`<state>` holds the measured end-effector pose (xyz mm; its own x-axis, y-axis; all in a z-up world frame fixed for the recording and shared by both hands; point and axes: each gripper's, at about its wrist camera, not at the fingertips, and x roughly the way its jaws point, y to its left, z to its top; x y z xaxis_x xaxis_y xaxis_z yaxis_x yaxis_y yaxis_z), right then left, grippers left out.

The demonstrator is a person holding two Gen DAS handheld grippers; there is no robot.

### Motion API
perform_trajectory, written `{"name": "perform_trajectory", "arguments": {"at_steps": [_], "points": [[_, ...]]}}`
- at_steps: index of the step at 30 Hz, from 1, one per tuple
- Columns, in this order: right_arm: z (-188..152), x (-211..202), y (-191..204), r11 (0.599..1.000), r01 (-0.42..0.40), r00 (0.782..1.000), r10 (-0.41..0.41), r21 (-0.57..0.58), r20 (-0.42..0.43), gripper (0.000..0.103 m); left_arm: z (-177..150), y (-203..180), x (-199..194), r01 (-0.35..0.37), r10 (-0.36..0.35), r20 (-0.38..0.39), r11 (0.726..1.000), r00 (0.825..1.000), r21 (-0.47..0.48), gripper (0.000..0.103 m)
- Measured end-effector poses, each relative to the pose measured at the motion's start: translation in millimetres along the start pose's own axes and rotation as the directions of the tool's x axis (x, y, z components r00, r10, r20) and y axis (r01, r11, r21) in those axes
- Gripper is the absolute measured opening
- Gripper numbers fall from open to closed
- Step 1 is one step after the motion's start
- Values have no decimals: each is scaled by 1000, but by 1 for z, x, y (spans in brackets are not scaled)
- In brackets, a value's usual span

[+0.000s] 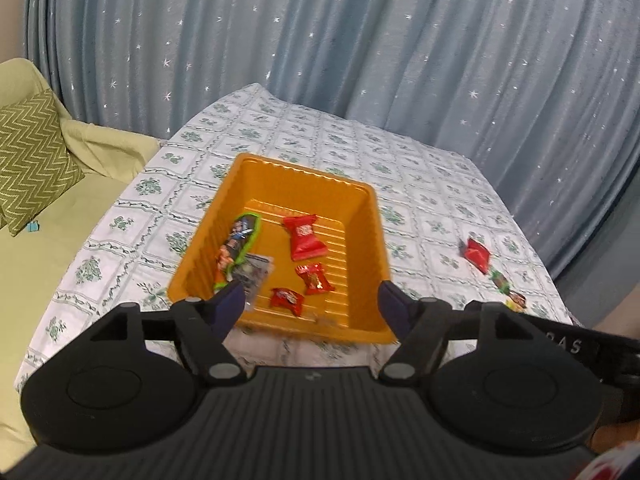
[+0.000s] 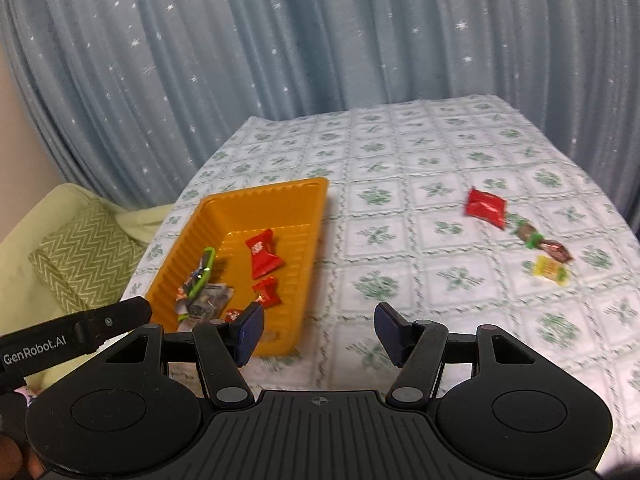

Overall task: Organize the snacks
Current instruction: 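Move both open grippers back toward the remaining snacks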

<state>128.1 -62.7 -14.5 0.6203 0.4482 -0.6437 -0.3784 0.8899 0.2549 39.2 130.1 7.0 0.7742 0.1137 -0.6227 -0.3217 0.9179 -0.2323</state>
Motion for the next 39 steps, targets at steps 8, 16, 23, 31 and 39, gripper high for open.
{"name": "perform_trajectory", "arguments": {"at_steps": [8, 16, 23, 31, 39], "points": [[-4, -45, -22, 998, 57, 997, -59, 38, 58, 65, -11, -34, -17, 24, -24, 7, 998, 1000, 60, 79], [-11, -75, -50, 991, 111, 989, -118, 80, 90, 68, -14, -60, -24, 55, -56, 7, 992, 998, 111, 80], [-16, -93, -67, 985, 144, 982, -155, 100, 111, 68, -16, -81, -25, 93, -95, 3, 986, 996, 139, 84], [-21, -101, -88, 975, 192, 972, -205, 114, 115, 68, -20, -100, -19, 139, -138, -17, 977, 990, 163, 85], [-24, -105, -114, 960, 232, 962, -250, 154, 112, 68, -24, -121, -8, 175, -171, -39, 966, 984, 191, 86]]}}
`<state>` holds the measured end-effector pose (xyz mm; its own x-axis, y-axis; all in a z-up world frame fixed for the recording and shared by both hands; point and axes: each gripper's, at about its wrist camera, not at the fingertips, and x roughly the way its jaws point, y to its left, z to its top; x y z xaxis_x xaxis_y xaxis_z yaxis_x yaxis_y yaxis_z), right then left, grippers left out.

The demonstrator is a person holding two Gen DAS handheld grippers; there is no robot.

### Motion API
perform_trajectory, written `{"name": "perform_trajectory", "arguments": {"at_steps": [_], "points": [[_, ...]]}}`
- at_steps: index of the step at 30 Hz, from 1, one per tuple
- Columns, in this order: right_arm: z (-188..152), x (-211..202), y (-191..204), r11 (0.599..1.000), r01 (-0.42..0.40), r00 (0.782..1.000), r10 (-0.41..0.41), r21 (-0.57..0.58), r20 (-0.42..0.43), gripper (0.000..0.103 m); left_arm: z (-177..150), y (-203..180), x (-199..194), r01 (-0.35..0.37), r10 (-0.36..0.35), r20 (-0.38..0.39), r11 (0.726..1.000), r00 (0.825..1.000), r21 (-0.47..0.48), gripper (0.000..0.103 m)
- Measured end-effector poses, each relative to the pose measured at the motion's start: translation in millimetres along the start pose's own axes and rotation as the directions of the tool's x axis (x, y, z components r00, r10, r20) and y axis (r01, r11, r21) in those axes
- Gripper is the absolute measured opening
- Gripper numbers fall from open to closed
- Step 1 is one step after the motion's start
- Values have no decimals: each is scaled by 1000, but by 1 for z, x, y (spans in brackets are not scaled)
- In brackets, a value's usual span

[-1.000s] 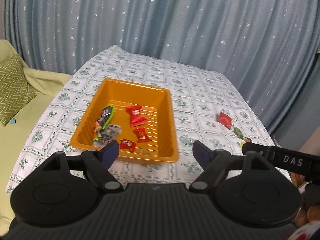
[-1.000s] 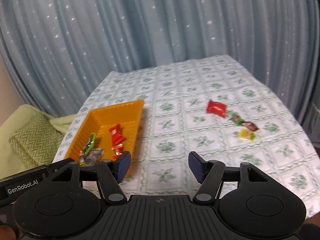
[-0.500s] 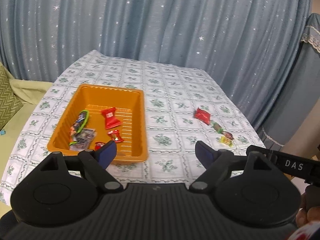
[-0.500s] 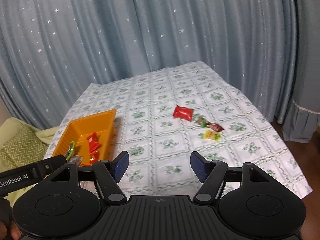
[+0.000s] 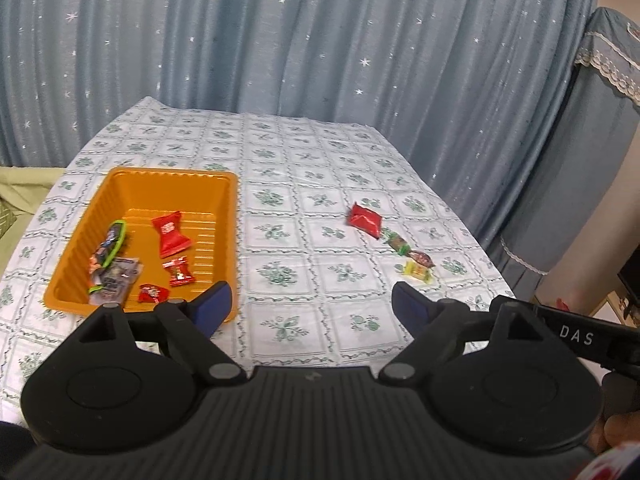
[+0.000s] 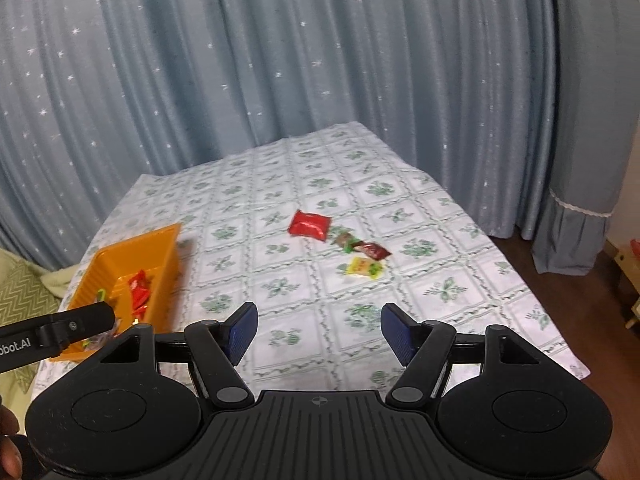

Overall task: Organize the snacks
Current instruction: 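Move both open grippers back toward the remaining snacks, then grasp the brown chocolate bar with the right gripper while the left gripper grasps the large red packet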

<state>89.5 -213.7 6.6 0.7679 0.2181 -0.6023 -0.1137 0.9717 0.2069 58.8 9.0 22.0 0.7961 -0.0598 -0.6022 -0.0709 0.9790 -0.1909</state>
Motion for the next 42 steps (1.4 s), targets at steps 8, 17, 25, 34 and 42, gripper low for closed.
{"name": "perform_trajectory", "arguments": {"at_steps": [8, 17, 25, 34, 42], "points": [[1, 5, -18, 999, 32, 999, -32, 13, -3, 68, 1, -15, 14, 31, -31, -9, 999, 999, 22, 86], [4, 21, -32, 999, 37, 999, -37, -4, -11, 68, 5, -20, 36, 52, -51, -28, 998, 998, 34, 86], [13, 48, -46, 999, 12, 1000, -13, -44, -23, 68, 16, -21, 66, 55, -53, -43, 997, 998, 55, 86], [34, 99, -68, 991, -4, 998, -4, -135, -57, 67, 34, -23, 122, 59, -53, -64, 994, 997, 88, 86], [53, 167, -88, 981, -86, 990, 65, -172, -123, 53, 49, -28, 181, 74, -61, -92, 987, 994, 140, 86]]}}
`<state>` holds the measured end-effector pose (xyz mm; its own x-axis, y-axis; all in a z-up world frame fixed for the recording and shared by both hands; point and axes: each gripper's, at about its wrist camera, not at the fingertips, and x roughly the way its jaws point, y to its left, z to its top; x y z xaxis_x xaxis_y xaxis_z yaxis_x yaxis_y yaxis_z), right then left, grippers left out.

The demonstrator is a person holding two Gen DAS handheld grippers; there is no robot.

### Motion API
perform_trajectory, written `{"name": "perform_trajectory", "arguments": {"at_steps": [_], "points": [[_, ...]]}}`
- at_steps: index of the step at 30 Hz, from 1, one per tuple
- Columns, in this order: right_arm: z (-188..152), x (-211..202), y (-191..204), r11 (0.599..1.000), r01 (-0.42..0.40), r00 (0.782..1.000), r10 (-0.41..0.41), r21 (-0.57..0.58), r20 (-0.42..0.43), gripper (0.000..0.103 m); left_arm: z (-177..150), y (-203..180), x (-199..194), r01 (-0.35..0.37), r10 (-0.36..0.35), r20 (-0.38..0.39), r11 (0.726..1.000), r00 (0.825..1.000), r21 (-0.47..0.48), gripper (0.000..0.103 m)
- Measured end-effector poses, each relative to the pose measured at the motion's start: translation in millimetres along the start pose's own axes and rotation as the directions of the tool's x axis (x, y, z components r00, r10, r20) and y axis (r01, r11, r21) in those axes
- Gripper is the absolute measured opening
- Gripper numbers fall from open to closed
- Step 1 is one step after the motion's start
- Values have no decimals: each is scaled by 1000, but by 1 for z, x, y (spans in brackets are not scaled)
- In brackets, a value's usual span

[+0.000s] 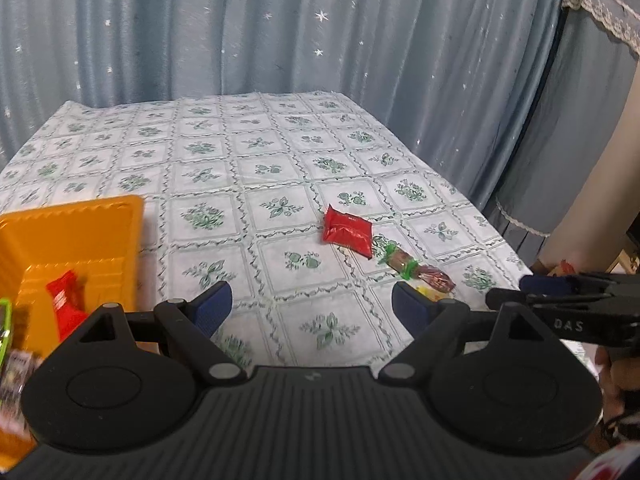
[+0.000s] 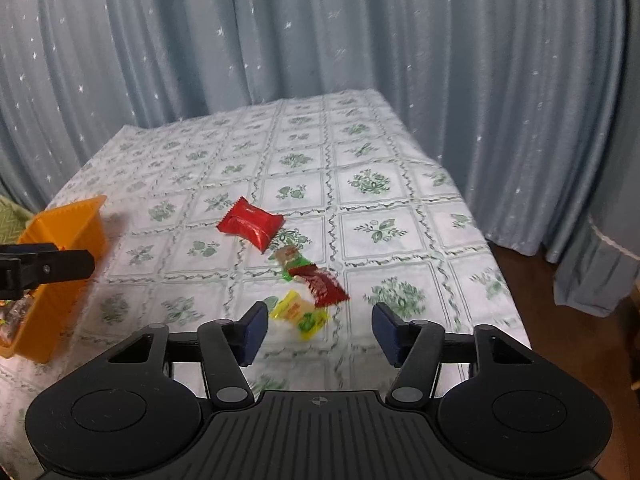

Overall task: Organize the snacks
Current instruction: 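Grasp the brown chocolate bar with the right gripper while the left gripper grasps the large red packet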

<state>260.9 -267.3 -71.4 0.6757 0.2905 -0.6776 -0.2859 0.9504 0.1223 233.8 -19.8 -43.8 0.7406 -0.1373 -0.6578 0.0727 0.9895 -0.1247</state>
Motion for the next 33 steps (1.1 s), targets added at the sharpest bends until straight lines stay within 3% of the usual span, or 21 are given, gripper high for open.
{"name": "perform_trajectory", "arguments": {"at_steps": [6, 13, 18, 25, 33], "points": [[12, 46, -6, 992, -35, 999, 31, -122, -37, 44, 10, 0, 32, 10, -10, -14, 999, 1000, 33, 86], [13, 82, -10, 984, -55, 995, 39, -170, -97, 40, 18, -1, 60, 28, -27, -33, 999, 999, 45, 86], [15, 90, -12, 985, -61, 994, 46, -161, -97, 28, 21, -2, 77, 39, -36, -48, 998, 998, 49, 86], [15, 93, -10, 987, -46, 995, 31, -156, -96, 23, 23, -6, 92, 60, -57, -67, 997, 996, 52, 86], [23, 73, -10, 996, -23, 1000, 22, -81, -23, 22, 26, -11, 120, 54, -50, -76, 997, 996, 50, 85]]}}
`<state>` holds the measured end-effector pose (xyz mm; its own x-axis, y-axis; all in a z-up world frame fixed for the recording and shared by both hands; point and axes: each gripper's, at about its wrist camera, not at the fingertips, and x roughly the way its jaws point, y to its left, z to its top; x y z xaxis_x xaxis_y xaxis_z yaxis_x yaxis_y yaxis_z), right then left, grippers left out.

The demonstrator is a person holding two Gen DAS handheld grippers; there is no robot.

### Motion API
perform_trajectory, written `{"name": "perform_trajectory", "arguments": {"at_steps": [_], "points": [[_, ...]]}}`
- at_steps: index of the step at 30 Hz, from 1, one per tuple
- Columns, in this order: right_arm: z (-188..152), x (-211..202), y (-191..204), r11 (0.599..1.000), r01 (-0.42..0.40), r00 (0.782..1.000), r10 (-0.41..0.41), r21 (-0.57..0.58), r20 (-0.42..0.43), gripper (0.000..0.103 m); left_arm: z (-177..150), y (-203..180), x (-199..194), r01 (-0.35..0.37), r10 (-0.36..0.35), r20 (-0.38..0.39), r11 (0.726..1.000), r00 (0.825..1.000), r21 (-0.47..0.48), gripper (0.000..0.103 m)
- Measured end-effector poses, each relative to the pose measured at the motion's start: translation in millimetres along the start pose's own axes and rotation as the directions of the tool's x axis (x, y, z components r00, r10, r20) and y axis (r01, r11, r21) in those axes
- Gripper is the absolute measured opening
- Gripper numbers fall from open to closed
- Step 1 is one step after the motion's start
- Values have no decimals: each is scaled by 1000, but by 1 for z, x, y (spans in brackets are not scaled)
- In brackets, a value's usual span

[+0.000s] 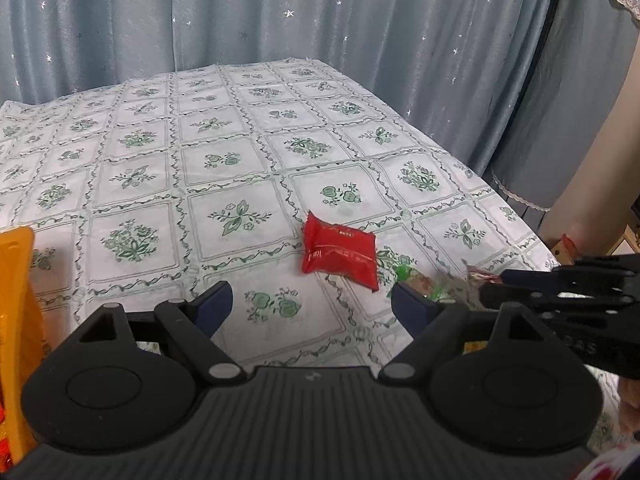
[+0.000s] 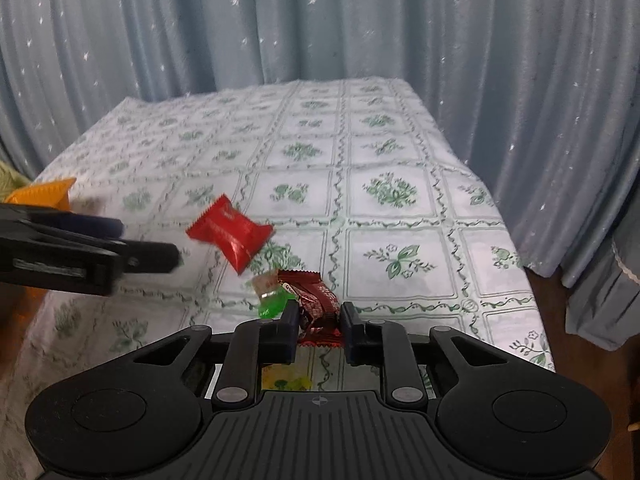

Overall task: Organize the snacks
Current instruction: 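Grasp the brown chocolate bar with the right gripper while the left gripper grasps the large red packet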

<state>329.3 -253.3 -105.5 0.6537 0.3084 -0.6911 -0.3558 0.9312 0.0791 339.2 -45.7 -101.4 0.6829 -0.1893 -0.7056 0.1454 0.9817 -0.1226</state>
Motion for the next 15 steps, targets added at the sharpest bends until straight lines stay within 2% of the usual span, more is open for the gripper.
{"name": "perform_trajectory", "arguments": {"at_steps": [6, 12, 15], "points": [[-1, -2, -5, 996, 29, 999, -30, 78, 16, 22, 10, -5, 23, 19, -18, 21, 999, 1000, -47, 82], [-7, -2, -12, 990, 64, 998, -65, 126, 3, 22, 16, -12, 48, 36, -34, 42, 999, 999, -28, 76], [-9, -3, -13, 988, 69, 998, -70, 138, 3, 22, 16, -12, 58, 44, -43, 34, 999, 998, -32, 69]]}}
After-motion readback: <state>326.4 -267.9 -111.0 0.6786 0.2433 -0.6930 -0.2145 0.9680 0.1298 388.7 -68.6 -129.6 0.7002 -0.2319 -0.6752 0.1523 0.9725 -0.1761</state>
